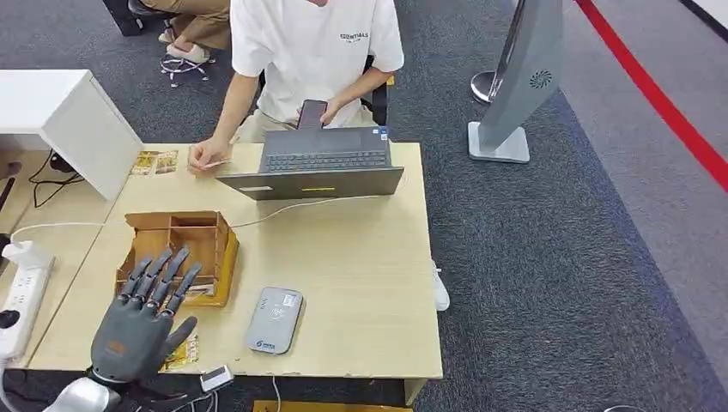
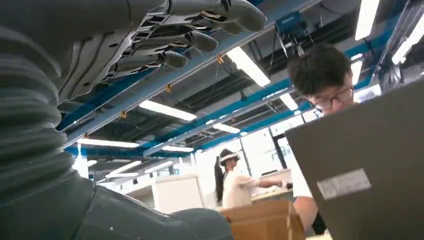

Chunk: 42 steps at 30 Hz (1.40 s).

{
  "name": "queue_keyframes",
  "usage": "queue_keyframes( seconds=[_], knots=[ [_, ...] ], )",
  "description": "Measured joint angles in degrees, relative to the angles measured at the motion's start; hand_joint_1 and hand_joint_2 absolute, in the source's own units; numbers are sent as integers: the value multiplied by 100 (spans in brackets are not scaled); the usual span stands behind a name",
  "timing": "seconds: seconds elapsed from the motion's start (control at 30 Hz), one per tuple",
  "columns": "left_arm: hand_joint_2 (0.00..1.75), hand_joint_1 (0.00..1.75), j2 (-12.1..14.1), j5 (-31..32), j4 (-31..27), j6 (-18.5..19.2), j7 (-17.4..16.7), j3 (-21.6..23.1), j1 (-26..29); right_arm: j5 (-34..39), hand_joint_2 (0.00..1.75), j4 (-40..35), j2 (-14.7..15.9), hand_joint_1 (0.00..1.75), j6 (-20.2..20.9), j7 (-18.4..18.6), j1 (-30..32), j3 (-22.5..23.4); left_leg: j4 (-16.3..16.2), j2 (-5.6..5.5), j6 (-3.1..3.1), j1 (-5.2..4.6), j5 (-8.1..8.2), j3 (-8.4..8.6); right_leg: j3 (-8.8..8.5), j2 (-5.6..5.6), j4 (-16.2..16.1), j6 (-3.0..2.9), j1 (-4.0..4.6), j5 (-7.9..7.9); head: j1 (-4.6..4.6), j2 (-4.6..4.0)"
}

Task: Pass the card to the sensor for recognition and then transmit it.

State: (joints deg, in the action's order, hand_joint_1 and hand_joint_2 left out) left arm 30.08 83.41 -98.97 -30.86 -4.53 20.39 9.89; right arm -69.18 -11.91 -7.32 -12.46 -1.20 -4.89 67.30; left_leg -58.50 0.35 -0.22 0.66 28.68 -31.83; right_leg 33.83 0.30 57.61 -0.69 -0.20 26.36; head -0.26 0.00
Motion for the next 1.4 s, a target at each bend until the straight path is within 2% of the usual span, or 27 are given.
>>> queue_keyframes(
  seconds=[0.33, 0.6, 0.9, 1.4],
  knots=[
    [175, 0, 7, -28, 560, -118, -81, -50, 2, -50, 175, 0, 0, 0, -17, -20, -5, -2, 0, -6, 0, 0, -1, -1, -1, -8, 0, 0, 0, 0, 0, 0],
    [175, 0, -26, -55, 1124, -254, -26, -466, -48, -136, 175, 0, 0, 0, -24, -15, -6, -17, 0, -5, 0, 1, -1, 1, -1, -8, 0, 0, 1, 0, 0, 0],
    [175, 0, -278, -50, 1674, -313, 251, -852, -384, -168, 175, 0, 0, 0, -22, -17, -10, -66, 0, -7, 2, 0, -2, 1, -3, -11, 0, 0, 0, -1, 2, 0],
    [175, 0, -767, 55, 2148, -299, 463, -874, -835, -188, 175, 7, 0, 0, -24, -18, -17, -144, 0, -7, 2, -1, -2, 5, -3, -9, 0, 0, 0, -1, 4, 0]
  ],
)
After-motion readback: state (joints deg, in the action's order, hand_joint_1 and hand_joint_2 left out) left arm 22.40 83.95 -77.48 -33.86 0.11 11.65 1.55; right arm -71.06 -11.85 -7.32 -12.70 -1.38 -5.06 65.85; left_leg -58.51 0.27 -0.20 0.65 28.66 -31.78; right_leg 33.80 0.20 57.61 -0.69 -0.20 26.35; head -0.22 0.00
